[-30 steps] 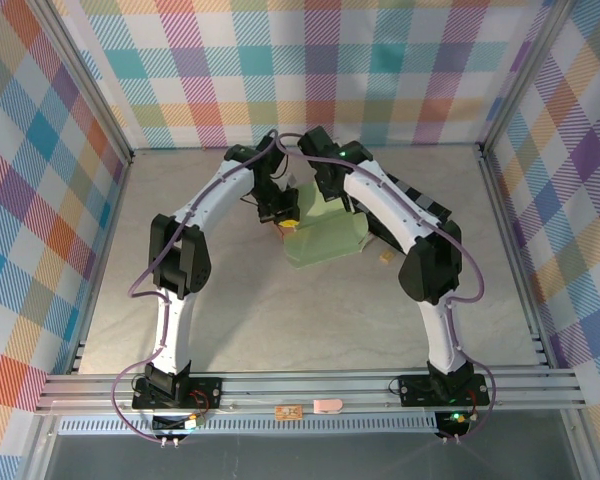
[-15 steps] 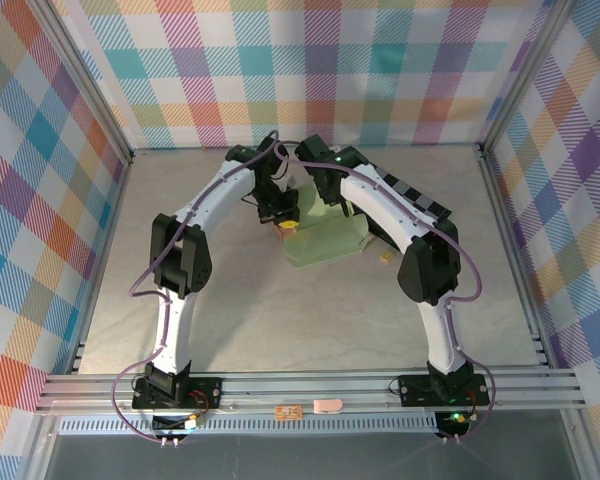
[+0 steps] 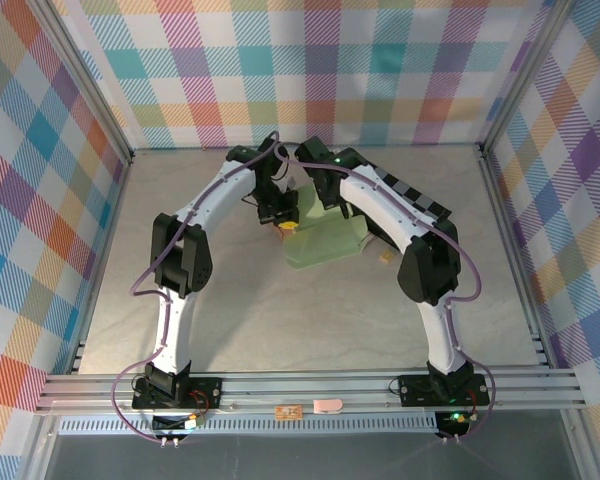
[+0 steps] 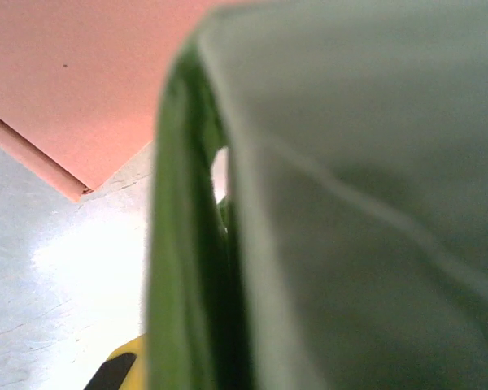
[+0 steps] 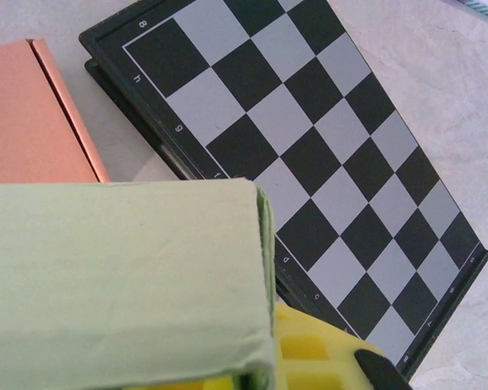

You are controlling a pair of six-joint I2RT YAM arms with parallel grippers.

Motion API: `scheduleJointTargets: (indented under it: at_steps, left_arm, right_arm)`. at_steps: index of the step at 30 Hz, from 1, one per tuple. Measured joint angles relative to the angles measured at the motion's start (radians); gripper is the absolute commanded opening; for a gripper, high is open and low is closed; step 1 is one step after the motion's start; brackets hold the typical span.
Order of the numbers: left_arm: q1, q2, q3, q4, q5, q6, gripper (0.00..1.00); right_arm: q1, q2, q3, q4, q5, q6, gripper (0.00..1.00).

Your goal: Fold the paper box

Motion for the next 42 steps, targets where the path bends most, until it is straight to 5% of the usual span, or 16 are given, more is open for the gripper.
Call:
scheduleJointTargets:
  at_steps: [5,17,31,42]
  left_arm:
    - [-0.007,-0.033,-0.128,0.098,0.009,-0.025,0.00]
    - [-0.052,-0.197,-0.505,0.419,-0.008,-0.117,0.26]
    - [-0.061,-0.338,-0.702,0.660,-0.111,-0.119,0.28]
    - [-0.090,-0.346,-0.702,0.679,-0.225,-0.089,0.13]
  right_arm:
    - [0.001,-0.048,-0.094,0.014,-0.039,0.021,0.00]
    - [0.001,-0.137,-0.322,0.049,-0.153,0.109,0.00]
    - [0.006,-0.137,-0.352,0.048,-0.218,0.149,0.00]
    - [0.006,-0.137,-0.344,0.034,-0.244,0.154,0.00]
